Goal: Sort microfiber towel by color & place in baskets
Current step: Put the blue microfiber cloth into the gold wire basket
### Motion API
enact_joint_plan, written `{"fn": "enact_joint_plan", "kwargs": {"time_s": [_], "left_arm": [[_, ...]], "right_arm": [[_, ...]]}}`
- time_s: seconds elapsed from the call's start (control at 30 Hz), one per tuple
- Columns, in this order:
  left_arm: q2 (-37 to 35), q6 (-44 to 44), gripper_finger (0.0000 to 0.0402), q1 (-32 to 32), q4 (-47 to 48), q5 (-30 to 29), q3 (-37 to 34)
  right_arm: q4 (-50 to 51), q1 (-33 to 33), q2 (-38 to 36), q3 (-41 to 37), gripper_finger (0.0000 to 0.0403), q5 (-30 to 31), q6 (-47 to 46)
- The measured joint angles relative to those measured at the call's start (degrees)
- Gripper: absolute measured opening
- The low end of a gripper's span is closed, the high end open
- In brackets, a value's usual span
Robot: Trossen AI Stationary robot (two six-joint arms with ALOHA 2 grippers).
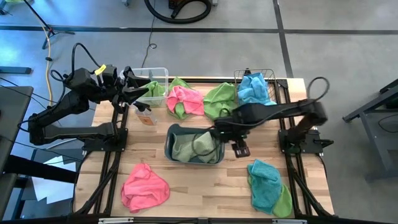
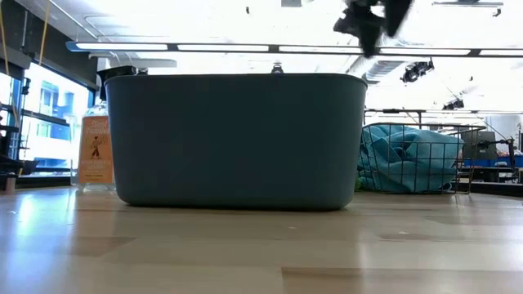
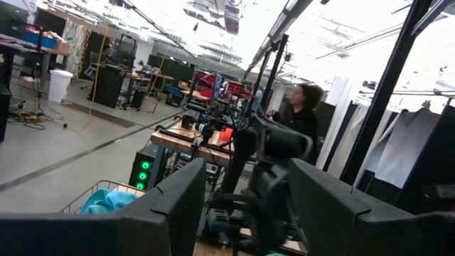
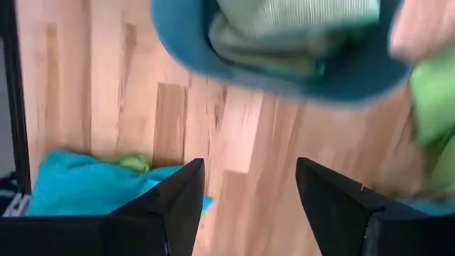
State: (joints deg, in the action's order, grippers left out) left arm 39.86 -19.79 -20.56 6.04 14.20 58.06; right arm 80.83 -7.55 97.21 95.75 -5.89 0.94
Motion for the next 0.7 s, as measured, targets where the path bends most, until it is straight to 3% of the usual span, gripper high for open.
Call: {"fn": "enact_joint_plan", "kwargs": {"time_s": [0.17,0.37,0.53,0.7], "left_arm": [[0.0,0.0,0.0190,0.0,0.0,0.0,0.0],[0.0,0.0,0.0190,0.0,0.0,0.0,0.0],[0.0,0.0,0.0190,0.0,0.0,-1.5,0.0],[0.0,0.0,0.0190,0.0,-0.1,-2.9,0.0]], "right_arm": [[-9.2,-1.6,-15.1,-21.1,0.0218,-1.9,-15.6],[-11.9,-9.1,-29.0,-34.0,0.0218,-4.2,-40.7],[-15.5,-15.7,-31.3,-39.6,0.0218,-8.1,-53.1],[-22.1,-19.6,-29.0,-43.4,0.0218,-10.2,-59.1]]}}
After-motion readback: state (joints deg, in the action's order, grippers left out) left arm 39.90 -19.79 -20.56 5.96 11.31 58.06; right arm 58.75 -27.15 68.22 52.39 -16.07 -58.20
